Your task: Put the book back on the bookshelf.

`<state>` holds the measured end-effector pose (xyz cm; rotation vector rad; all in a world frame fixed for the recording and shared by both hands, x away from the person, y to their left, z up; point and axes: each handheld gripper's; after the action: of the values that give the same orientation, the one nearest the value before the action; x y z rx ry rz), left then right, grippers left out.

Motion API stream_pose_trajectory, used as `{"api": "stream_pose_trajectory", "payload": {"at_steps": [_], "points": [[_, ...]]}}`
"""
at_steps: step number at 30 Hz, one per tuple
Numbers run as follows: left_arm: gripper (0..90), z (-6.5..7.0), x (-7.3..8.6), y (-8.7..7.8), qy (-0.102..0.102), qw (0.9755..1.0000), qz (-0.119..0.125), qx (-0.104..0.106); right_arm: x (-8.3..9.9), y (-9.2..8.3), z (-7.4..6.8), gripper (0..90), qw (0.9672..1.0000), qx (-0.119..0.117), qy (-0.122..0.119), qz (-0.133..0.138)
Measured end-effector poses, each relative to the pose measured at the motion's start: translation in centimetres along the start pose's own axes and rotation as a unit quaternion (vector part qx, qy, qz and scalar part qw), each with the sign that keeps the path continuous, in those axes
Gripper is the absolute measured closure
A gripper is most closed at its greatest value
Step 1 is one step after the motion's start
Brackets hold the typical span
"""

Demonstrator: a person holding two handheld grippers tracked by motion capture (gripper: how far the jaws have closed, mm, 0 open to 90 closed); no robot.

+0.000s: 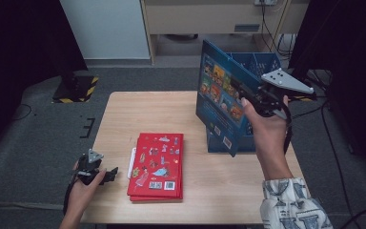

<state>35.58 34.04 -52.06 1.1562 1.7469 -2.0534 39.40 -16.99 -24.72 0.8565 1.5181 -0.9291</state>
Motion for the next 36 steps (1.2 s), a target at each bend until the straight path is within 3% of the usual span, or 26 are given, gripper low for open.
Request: {"api": "stream_pose_trajectory", "payload": {"at_steps": [15,36], "points": [[4.5,0.0,0.0,0.0,0.0,1.0,0.002,-0.005,-0.1,-0.9,2.1,82.7,0.9984,0.056,-0.003,0.0],[4.5,0.1,-0.2,0.1,0.007,0.9999,0.003,-0.008,0.0,4.1,2.8,82.7,0.9943,0.105,-0.005,-0.016]]}}
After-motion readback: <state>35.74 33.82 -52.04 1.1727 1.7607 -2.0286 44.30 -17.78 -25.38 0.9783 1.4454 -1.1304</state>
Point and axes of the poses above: each handheld gripper's, and its own axes: y roughly forward along the jaws, x roughly out of its underside, z roughly to its right, and after that the axes turned 6 degrees about x, right-handed
